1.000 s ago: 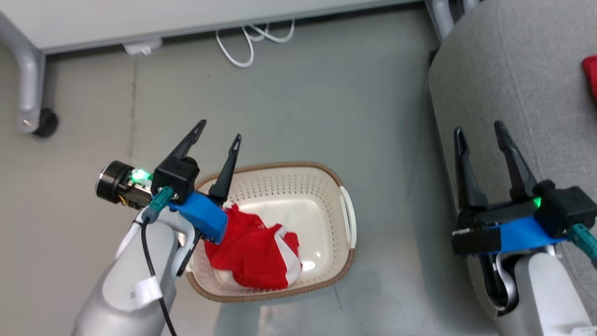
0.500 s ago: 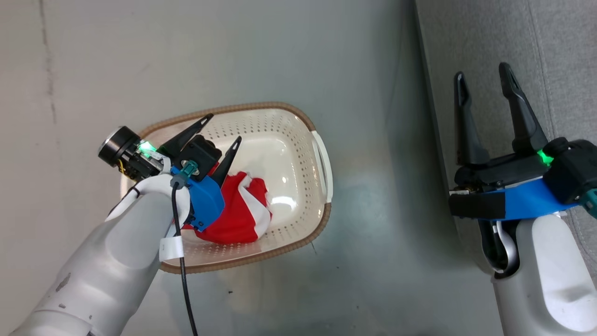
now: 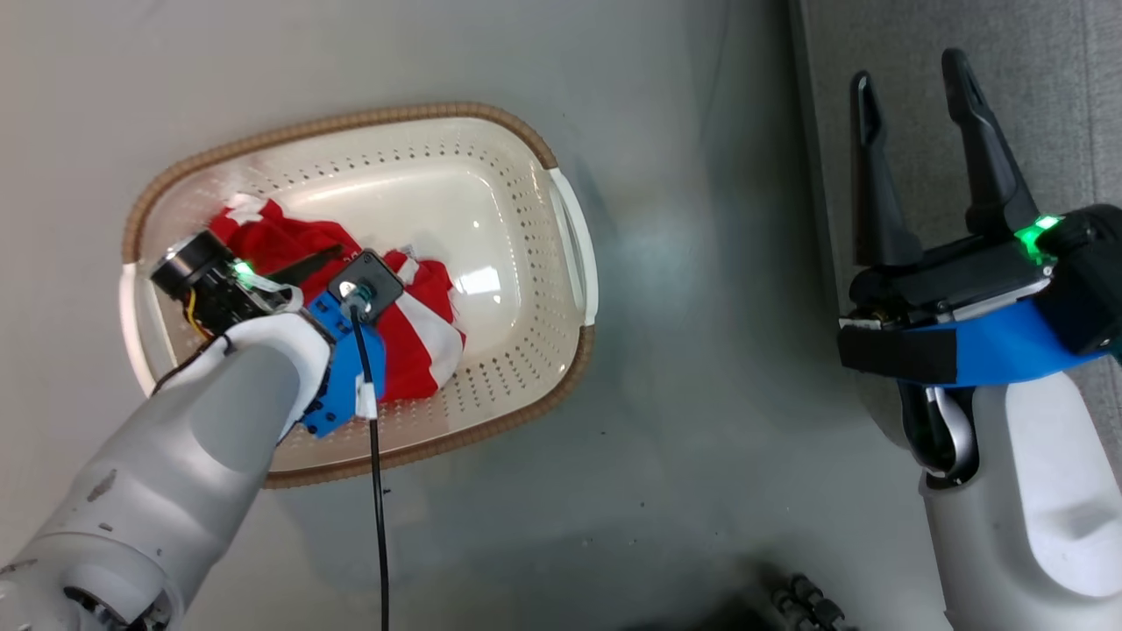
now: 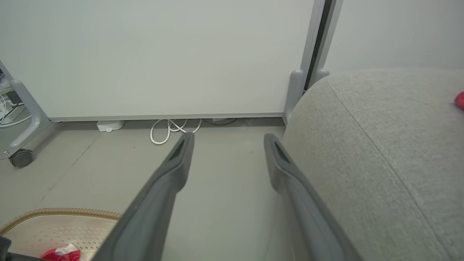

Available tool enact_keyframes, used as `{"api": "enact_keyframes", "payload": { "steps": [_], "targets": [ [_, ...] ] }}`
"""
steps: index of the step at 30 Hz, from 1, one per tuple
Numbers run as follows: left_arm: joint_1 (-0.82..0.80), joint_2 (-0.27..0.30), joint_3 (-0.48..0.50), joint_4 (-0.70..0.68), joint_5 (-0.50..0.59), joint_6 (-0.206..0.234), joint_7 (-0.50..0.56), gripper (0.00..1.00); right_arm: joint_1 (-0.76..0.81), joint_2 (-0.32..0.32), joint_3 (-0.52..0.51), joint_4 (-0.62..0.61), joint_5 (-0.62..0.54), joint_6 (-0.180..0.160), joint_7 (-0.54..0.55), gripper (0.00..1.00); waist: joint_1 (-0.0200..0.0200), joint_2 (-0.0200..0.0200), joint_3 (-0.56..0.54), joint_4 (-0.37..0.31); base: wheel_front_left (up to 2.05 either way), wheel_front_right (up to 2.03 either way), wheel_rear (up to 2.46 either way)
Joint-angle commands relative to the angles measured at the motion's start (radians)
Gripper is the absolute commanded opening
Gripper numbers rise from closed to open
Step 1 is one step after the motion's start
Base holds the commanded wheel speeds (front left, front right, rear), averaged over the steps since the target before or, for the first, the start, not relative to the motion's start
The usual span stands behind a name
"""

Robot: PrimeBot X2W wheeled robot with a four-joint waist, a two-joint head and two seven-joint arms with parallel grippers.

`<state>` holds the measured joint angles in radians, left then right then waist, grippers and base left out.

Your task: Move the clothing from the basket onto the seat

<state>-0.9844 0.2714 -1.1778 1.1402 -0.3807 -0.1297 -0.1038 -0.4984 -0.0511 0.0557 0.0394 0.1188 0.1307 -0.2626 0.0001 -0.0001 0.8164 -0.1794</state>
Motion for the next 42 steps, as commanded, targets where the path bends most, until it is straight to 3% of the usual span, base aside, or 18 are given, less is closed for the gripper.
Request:
{"api": "enact_keyframes", "payload": {
  "steps": [1, 10, 21, 22, 23, 32, 42],
  "targets": [
    [-0.025, 0.005, -0.017, 0.01, -0.018, -0.001, 0.022, 1.0, -0.023, 0.001, 0.001, -0.011, 0.01, 0.0, -0.003, 1.0, -0.0001, 0.0001, 0.042, -0.012, 0.0, 0.0, 0.0],
    [-0.11, 0.033, -0.09, 0.049, -0.054, -0.001, 0.15, 1.0, -0.059, 0.001, 0.013, -0.058, 0.003, 0.0, -0.003, 1.0, -0.0001, 0.0001, 0.176, -0.029, 0.0, 0.0, 0.0],
    [-0.163, 0.056, -0.102, 0.088, -0.041, -0.001, 0.192, 1.0, -0.054, 0.001, -0.005, -0.106, 0.0, 0.0, -0.004, 1.0, -0.0001, 0.0001, 0.263, -0.045, 0.0, 0.0, 0.0],
    [-0.165, 0.055, -0.103, 0.094, -0.037, -0.001, 0.196, 0.82, -0.052, 0.001, -0.007, -0.108, 0.0, 0.0, -0.004, 1.0, -0.0001, 0.0001, 0.265, -0.045, 0.0, 0.0, 0.0],
    [-0.164, 0.053, -0.103, 0.098, -0.033, -0.001, 0.202, 0.02, -0.052, 0.001, -0.009, -0.11, 0.0, 0.0, -0.004, 1.0, -0.0001, 0.0001, 0.266, -0.045, 0.0, 0.0, 0.0],
    [-0.16, 0.01, -0.104, 0.1, -0.042, -0.001, 0.157, 0.0, -0.059, 0.001, -0.022, -0.102, -0.01, 0.0, -0.003, 1.0, -0.0001, 0.0001, 0.239, -0.022, 0.0, 0.0, 0.0],
    [-0.133, -0.086, -0.072, 0.097, -0.108, -0.001, -0.007, 0.0, -0.052, 0.001, -0.034, -0.076, -0.039, 0.0, -0.004, 1.0, -0.0001, 0.0001, 0.143, 0.042, 0.0, 0.0, 0.0]
  ]
}}
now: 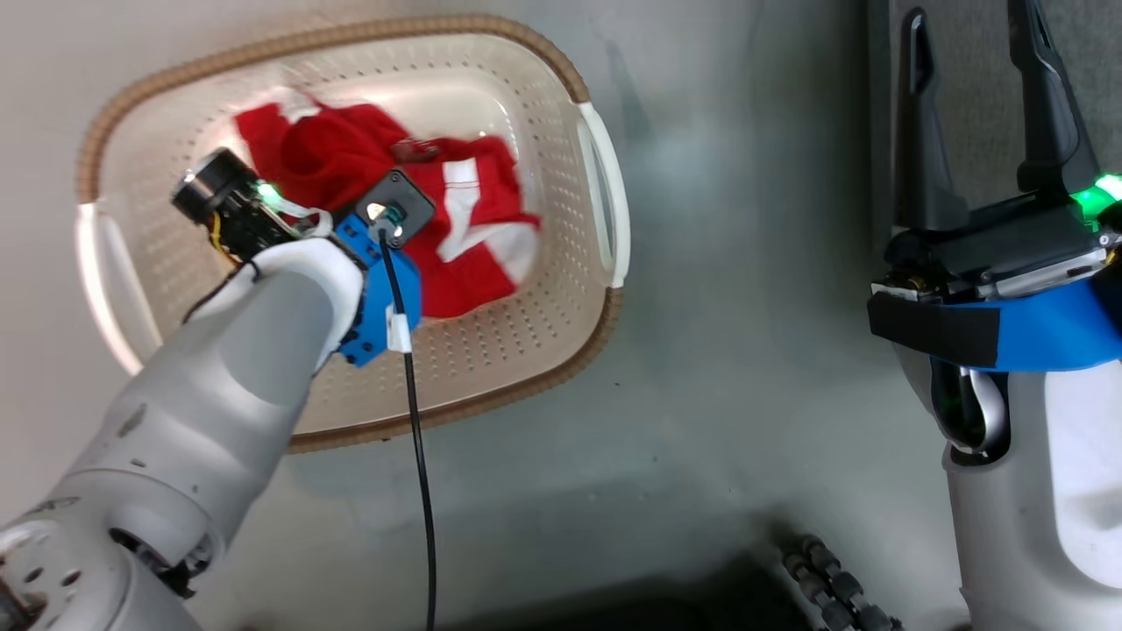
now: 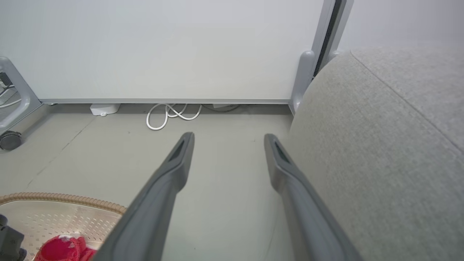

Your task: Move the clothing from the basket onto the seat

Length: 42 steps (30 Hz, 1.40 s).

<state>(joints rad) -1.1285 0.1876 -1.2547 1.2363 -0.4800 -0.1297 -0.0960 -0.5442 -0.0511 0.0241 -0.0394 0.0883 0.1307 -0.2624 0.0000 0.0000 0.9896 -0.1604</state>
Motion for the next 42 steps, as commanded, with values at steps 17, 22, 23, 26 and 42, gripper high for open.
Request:
{"api": "enact_keyframes", "payload": {
  "steps": [17, 22, 23, 26, 42],
  "targets": [
    [0.101, -0.082, 0.13, -0.188, -0.065, 0.024, -0.17, 0.0, 0.078, -0.02, -0.035, 0.08, -0.029, 0.0, -0.004, 1.0, 0.0, 0.0, -0.324, 0.147, 0.0, 0.0, 0.0],
    [0.144, -0.066, 0.2, -0.296, -0.045, 0.041, -0.17, 0.0, 0.12, -0.024, -0.044, 0.103, -0.023, 0.0, -0.004, 1.0, 0.0, 0.0, -0.409, 0.169, 0.0, 0.0, 0.0],
    [0.159, -0.062, 0.219, -0.322, -0.039, 0.044, -0.17, 0.0, 0.13, -0.025, -0.045, 0.109, -0.021, 0.0, -0.004, 1.0, 0.0, 0.0, -0.432, 0.174, 0.0, 0.0, 0.0],
    [0.199, -0.049, 0.277, -0.392, -0.021, 0.052, -0.17, 0.0, 0.163, -0.026, -0.044, 0.124, -0.019, 0.0, -0.004, 1.0, 0.0, 0.0, -0.493, 0.184, 0.0, 0.0, 0.0],
    [0.385, -0.041, 0.479, -0.598, 0.077, 0.039, -0.171, 0.0, 0.338, -0.013, -0.054, 0.184, 0.0, 0.0, -0.004, 1.0, 0.0, 0.0, -0.776, 0.209, 0.0, 0.0, 0.0]
  ]
}}
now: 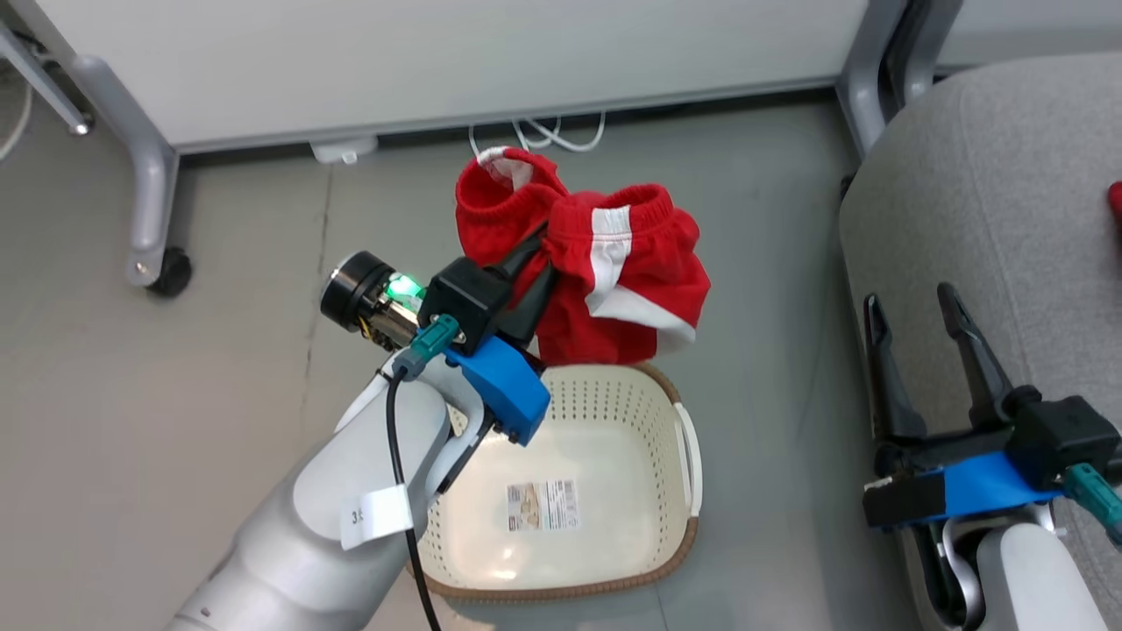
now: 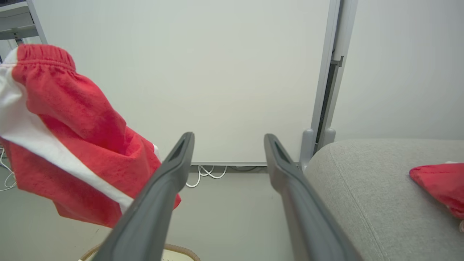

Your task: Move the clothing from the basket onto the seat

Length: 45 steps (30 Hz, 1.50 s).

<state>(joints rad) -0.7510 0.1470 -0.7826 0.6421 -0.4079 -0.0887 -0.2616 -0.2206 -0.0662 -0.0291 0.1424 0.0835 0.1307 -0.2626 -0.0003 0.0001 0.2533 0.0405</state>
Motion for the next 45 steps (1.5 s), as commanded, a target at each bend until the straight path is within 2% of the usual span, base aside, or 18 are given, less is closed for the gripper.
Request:
{"api": "enact_keyframes", "payload": {
  "steps": [1, 9, 21, 25, 28, 36, 45],
  "targets": [
    [0.018, -0.002, 0.012, -0.01, 0.008, -0.006, -0.005, 0.0, 0.024, 0.003, -0.002, 0.006, 0.005, 0.0, -0.003, 1.0, 0.0003, -0.0001, -0.057, 0.01, 0.0, 0.0, 0.0],
    [0.081, -0.014, 0.026, -0.061, 0.033, -0.017, -0.005, 0.0, 0.087, 0.01, -0.006, 0.015, 0.015, 0.0, -0.003, 1.0, 0.0003, -0.0001, -0.135, 0.029, 0.0, 0.0, 0.0],
    [0.096, -0.017, 0.034, -0.108, 0.056, -0.022, -0.005, 0.0, 0.071, 0.004, 0.037, 0.008, 0.007, 0.0, -0.004, 1.0, 0.0003, -0.0001, -0.146, 0.041, 0.0, 0.0, 0.0],
    [0.092, -0.014, 0.04, -0.114, 0.062, -0.023, -0.005, 0.0, 0.04, -0.021, 0.098, -0.002, 0.004, 0.0, -0.003, 1.0, 0.0003, -0.0001, -0.136, 0.041, 0.0, 0.0, 0.0],
    [0.089, -0.015, 0.043, -0.117, 0.066, -0.024, -0.005, 0.0, 0.016, -0.047, 0.181, -0.002, 0.001, 0.0, -0.004, 1.0, 0.0003, -0.0001, -0.13, 0.043, 0.0, 0.0, 0.0],
    [0.078, -0.023, 0.047, -0.122, 0.074, -0.026, -0.005, 0.0, -0.056, -0.097, 0.368, 0.062, -0.011, 0.0, -0.003, 1.0, 0.0003, -0.0001, -0.118, 0.056, 0.0, 0.0, 0.0],
    [0.067, -0.037, 0.047, -0.13, 0.085, -0.028, -0.005, 0.0, -0.171, -0.114, 0.462, 0.181, -0.105, 0.0, -0.003, 1.0, 0.0003, -0.0001, -0.098, 0.071, 0.0, 0.0, 0.0]
  ]
}}
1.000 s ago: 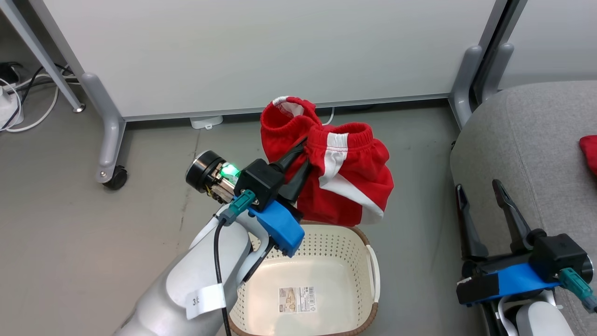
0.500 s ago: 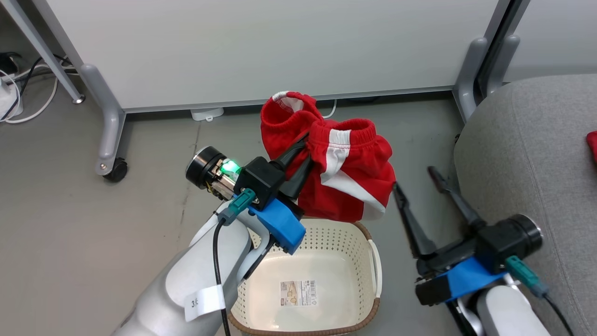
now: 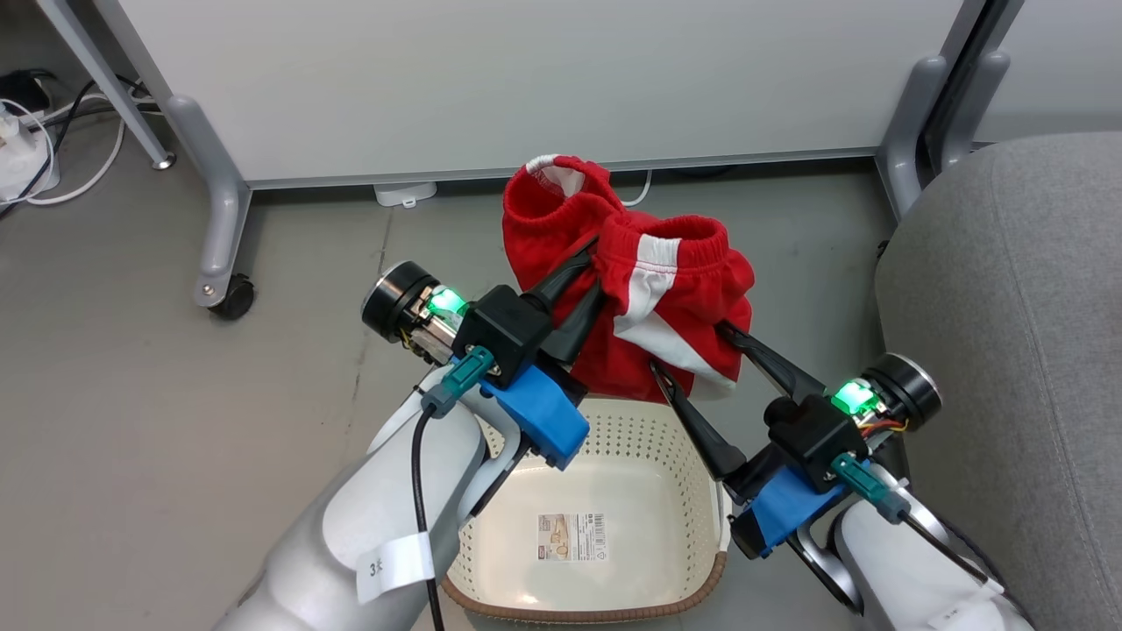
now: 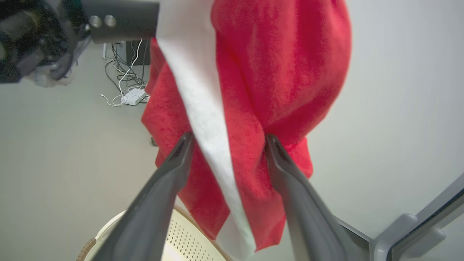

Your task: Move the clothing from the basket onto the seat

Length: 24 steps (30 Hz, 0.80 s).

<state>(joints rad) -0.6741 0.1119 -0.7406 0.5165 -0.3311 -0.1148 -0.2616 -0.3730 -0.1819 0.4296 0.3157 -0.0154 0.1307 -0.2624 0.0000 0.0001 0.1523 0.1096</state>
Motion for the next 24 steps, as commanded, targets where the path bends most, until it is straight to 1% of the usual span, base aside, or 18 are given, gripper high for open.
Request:
{"api": "enact_keyframes", "payload": {
  "steps": [1, 3, 7, 8, 9, 10, 15, 24],
  "targets": [
    [-0.012, -0.004, 0.005, -0.007, 0.008, -0.002, -0.005, 0.0, -0.031, 0.005, 0.006, 0.023, -0.018, 0.0, -0.004, 1.0, 0.0, -0.0001, 0.006, 0.003, 0.0, 0.0, 0.0],
    [-0.017, -0.008, 0.005, -0.01, 0.01, -0.004, -0.005, 0.0, -0.079, 0.019, 0.008, 0.055, -0.048, 0.0, -0.004, 1.0, 0.0, -0.0001, 0.014, 0.007, 0.0, 0.0, 0.0],
    [-0.018, -0.014, 0.006, -0.014, 0.014, -0.006, -0.005, 0.0, -0.116, 0.053, -0.02, 0.101, -0.054, 0.0, -0.004, 1.0, 0.0, -0.0001, 0.021, 0.011, 0.0, 0.0, 0.0],
    [-0.019, -0.015, 0.006, -0.014, 0.014, -0.006, -0.005, 0.0, -0.121, 0.062, -0.027, 0.118, -0.047, 0.0, -0.004, 0.89, 0.0, -0.0001, 0.022, 0.011, 0.0, 0.0, 0.0],
    [-0.019, -0.016, 0.006, -0.014, 0.014, -0.007, -0.005, 0.0, -0.13, 0.071, -0.034, 0.128, -0.041, 0.0, -0.004, 0.24, 0.0, -0.0001, 0.023, 0.012, 0.0, 0.0, 0.0],
    [-0.02, -0.016, 0.007, -0.013, 0.015, -0.007, -0.005, 0.0, -0.138, 0.079, -0.036, 0.134, -0.04, 0.0, -0.004, 0.0, 0.0, -0.0001, 0.024, 0.013, 0.0, 0.0, 0.0],
    [-0.021, -0.02, 0.011, -0.006, 0.017, -0.009, -0.005, 0.0, -0.14, 0.097, -0.04, 0.136, -0.018, 0.0, -0.004, 0.0, 0.0, -0.0001, 0.025, 0.013, 0.0, 0.0, 0.0],
    [-0.016, -0.021, 0.019, -0.006, 0.027, -0.01, -0.005, 0.0, -0.134, 0.1, -0.054, 0.13, 0.001, 0.0, -0.004, 0.0, 0.0, -0.0001, 0.026, 0.008, 0.0, 0.0, 0.0]
  ]
}}
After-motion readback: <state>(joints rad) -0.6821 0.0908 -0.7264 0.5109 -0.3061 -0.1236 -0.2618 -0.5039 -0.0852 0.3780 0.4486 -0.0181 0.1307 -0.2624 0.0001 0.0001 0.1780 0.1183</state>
